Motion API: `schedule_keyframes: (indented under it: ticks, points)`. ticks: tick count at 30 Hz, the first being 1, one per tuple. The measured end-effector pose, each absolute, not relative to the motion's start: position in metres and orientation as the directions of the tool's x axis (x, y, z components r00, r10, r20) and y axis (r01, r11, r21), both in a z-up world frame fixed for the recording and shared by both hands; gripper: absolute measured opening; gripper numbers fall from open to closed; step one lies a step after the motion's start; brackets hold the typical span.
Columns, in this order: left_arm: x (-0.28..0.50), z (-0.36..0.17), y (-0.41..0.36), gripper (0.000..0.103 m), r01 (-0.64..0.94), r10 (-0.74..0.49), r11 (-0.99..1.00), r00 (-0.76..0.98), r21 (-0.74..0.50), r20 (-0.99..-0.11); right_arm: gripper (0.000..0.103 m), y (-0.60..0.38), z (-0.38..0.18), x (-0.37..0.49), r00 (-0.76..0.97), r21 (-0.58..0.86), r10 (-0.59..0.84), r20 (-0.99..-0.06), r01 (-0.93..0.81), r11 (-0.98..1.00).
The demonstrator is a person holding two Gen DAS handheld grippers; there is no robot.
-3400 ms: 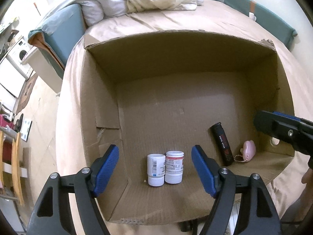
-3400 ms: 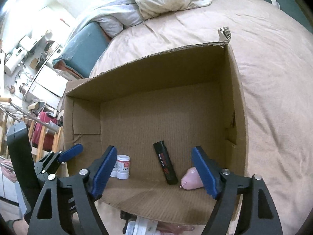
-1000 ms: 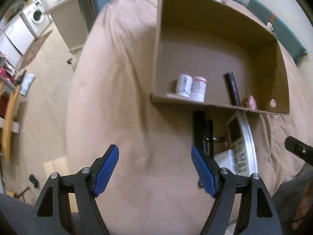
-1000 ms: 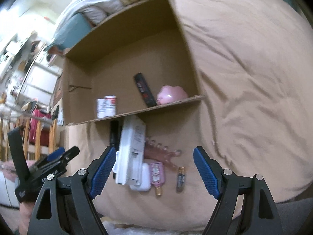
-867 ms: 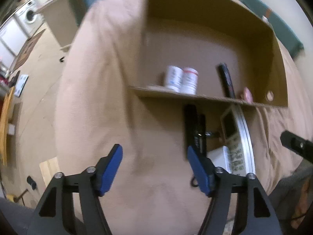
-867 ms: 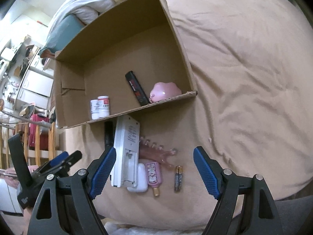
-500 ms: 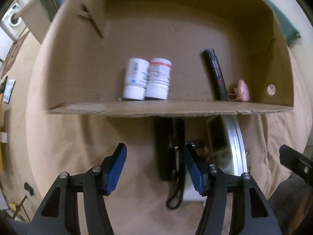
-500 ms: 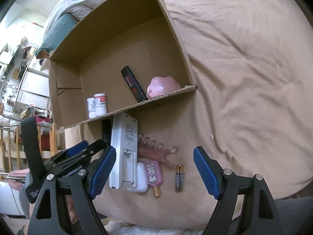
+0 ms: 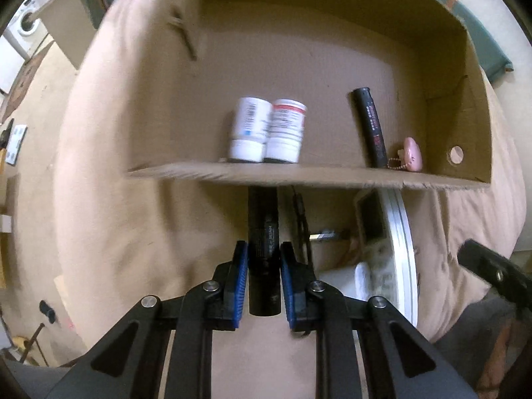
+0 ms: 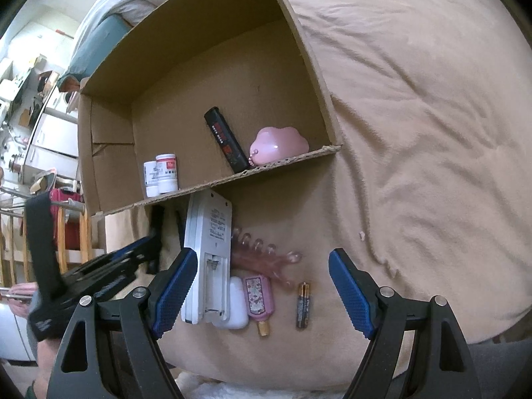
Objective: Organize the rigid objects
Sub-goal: 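Grasp the black flashlight with the left tool while the right tool grasps the white remote control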
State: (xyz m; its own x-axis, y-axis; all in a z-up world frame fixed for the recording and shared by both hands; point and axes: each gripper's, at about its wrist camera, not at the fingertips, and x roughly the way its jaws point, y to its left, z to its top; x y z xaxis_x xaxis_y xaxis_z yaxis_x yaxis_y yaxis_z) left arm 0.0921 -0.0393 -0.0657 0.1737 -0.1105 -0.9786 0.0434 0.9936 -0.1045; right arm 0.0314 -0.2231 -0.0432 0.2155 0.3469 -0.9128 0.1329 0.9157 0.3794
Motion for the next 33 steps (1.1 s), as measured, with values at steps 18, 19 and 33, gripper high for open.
schedule_keyframes:
  ticks: [18,19,33]
  points:
    - [0.077,-0.084,-0.004,0.017,-0.022,-0.06,0.998,0.12,-0.063,-0.991,0.07,-0.158,-0.067,0.054,0.075,0.432,0.433,-0.898,-0.034,0.901]
    - [0.075,-0.082,-0.006,0.017,-0.016,-0.057,0.998,0.121,-0.06,-0.991,0.064,-0.154,-0.07,0.055,0.069,0.421,0.423,-0.904,-0.041,0.906]
    - [0.078,-0.079,-0.02,0.017,0.003,-0.036,0.999,0.126,-0.036,-0.991,0.026,-0.15,-0.081,0.058,0.059,0.288,0.294,-0.954,-0.083,0.954]
